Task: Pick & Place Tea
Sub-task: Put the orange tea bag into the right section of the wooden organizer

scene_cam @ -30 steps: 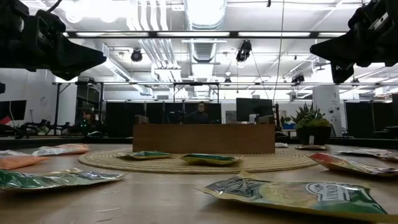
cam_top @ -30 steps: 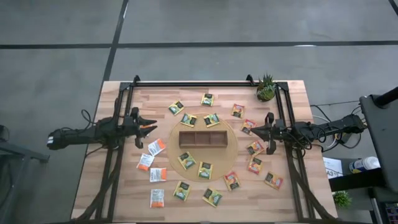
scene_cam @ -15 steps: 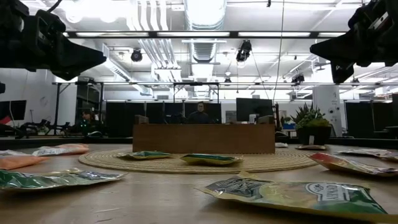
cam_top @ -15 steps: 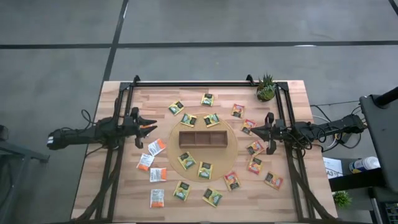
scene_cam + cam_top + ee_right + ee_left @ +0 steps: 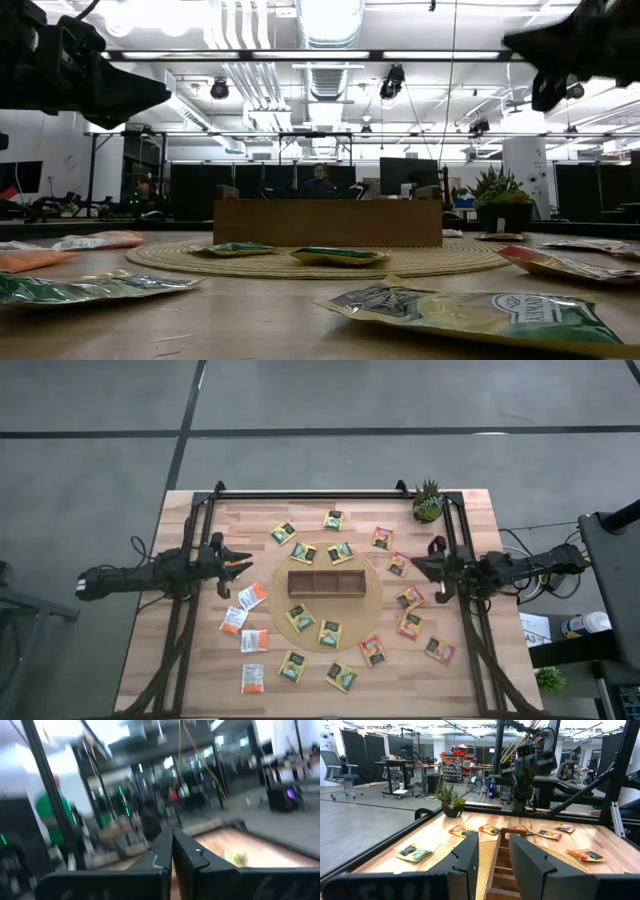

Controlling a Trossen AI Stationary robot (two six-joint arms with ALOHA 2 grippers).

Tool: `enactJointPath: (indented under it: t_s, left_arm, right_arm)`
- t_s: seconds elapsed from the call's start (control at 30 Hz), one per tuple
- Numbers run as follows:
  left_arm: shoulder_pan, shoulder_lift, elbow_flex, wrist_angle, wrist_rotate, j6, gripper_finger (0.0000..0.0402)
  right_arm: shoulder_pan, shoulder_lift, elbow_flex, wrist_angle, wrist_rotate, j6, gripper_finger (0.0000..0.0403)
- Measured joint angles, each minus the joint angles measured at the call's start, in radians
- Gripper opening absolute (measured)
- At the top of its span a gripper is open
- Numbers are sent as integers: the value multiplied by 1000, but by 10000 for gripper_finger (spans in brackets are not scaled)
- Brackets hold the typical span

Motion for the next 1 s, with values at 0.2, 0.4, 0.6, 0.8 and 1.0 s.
enactJointPath:
  t_s: [0.2, 0.4, 0.6, 0.8, 1.0]
  left_arm:
    - [0, 0, 0, 0, 0, 0, 104]
    - [0, 0, 0, 0, 0, 0, 104]
    - [0, 0, 0, 0, 0, 0, 104]
    - [0, 0, 0, 0, 0, 0, 104]
    - [0, 0, 0, 0, 0, 0, 104]
  right_arm:
    - [0, 0, 0, 207, 10, -7, 9]
    - [0, 0, 0, 312, 89, -2, 9]
    - [0, 0, 0, 378, 112, -1, 9]
    - [0, 16, 79, 383, 113, -41, 9]
    - [0, 88, 212, 381, 113, -210, 9]
